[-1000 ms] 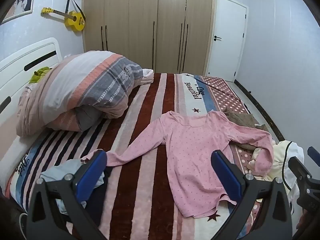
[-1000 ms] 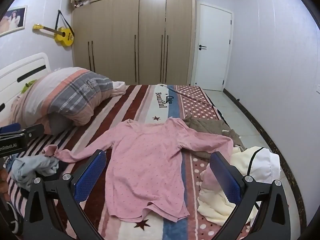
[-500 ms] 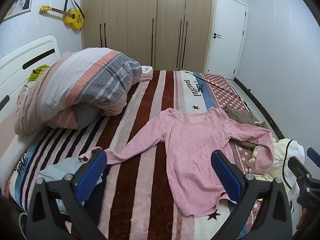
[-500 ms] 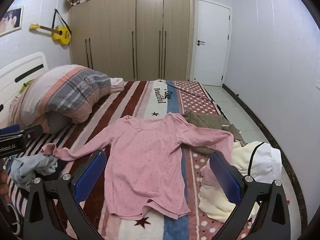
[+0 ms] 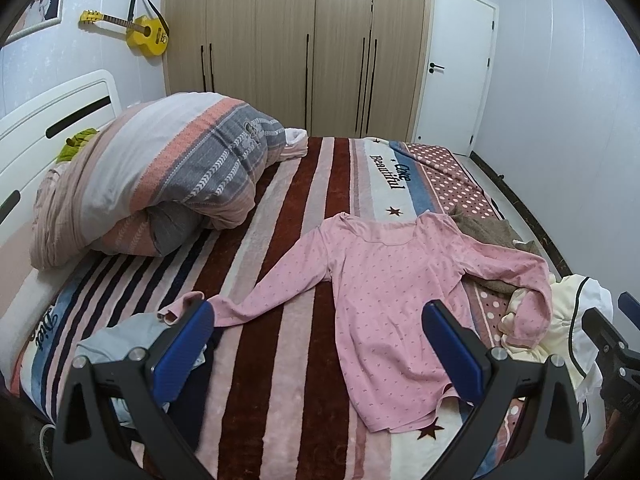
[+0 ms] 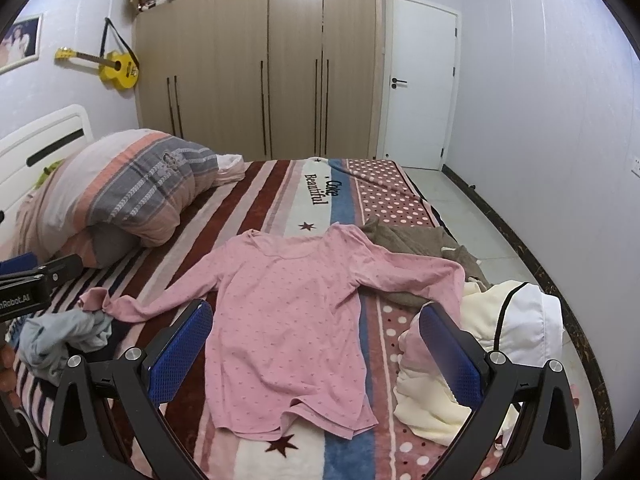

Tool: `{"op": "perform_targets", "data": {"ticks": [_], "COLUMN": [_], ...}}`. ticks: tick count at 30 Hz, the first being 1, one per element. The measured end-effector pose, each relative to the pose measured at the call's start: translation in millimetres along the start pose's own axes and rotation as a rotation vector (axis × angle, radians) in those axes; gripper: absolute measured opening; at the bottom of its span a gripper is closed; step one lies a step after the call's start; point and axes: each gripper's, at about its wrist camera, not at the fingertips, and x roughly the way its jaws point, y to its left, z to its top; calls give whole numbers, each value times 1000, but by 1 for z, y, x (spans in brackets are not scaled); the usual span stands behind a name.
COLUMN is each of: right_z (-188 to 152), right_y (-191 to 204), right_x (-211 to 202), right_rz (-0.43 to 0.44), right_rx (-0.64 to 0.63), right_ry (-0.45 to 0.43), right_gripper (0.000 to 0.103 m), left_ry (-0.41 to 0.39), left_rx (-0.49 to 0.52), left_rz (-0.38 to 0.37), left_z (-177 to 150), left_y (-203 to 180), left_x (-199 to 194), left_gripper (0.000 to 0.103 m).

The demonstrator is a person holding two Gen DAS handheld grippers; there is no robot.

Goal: Fold small clothes

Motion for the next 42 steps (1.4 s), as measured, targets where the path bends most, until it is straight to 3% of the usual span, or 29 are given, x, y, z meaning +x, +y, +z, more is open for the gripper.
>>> {"op": "perform_targets", "data": {"ticks": [29, 38, 42], "right_z": [-3, 9, 11], "right_y": [-10, 8, 22], "right_x": [-1, 12, 23], "right_rz": [1, 21, 71], "right_rx": [11, -5, 2], "right_ry": [0, 17, 12], "right_gripper": [103, 103, 102], "left_ry": [11, 44, 76], "left_rx": [-7, -21, -33], "left_rz": [11, -30, -58], "left_z": [-2, 6, 11], "left_y": [-2, 8, 20], "left_x": [1, 10, 26], "left_gripper": [102, 102, 102]}}
